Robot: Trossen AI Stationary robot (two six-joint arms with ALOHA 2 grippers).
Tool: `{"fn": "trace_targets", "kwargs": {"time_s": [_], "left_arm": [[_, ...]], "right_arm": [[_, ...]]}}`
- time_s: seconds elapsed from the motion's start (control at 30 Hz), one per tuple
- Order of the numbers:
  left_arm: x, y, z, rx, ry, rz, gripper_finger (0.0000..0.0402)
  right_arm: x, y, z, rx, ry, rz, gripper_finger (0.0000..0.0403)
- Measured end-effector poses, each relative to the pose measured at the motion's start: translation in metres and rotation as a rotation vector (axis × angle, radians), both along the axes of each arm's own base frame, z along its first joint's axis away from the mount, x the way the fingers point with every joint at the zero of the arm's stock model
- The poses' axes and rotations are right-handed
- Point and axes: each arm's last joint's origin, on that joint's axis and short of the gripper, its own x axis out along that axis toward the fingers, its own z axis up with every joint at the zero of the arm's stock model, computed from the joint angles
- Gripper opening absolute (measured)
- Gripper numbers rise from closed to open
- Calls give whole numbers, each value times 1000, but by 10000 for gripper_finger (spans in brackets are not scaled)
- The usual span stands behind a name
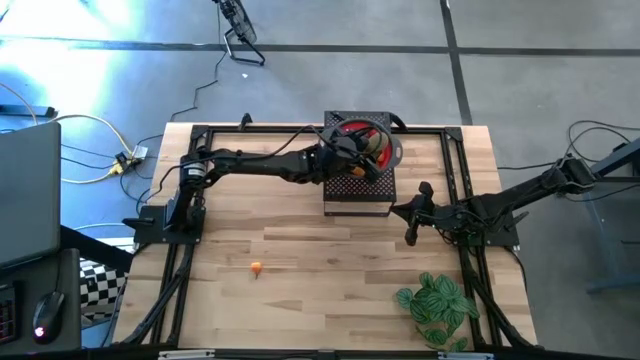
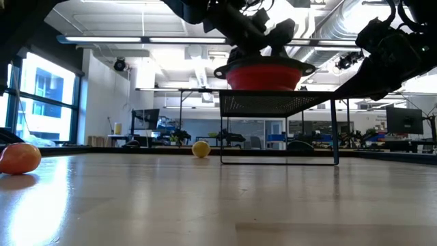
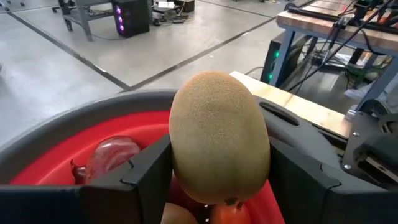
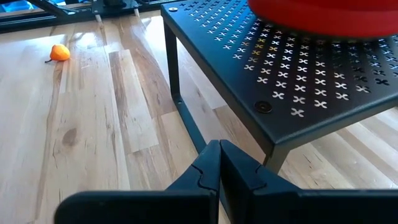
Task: Pick & Place Fruit
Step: Put the brown kiwi into the red strainer bowl on the shelf, then put the yellow lemon into the red strainer bowl on the shelf
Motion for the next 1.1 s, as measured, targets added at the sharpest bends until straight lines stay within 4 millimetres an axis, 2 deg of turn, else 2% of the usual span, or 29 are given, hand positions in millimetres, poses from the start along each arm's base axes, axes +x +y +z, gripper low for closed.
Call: {"fn": "trace_targets", "kwargs": {"time_s": [0.6,0.93,1.1], "left_arm": [[0,0,-1,-5,5,-15,227],[0,0,0,-4,2,-14,304],[-1,0,2,10,1,-18,316]], "right_arm": [[0,0,0,0,0,0,2],[0,0,0,-1,3,0,2],[0,0,0,0,3,0,2]]}}
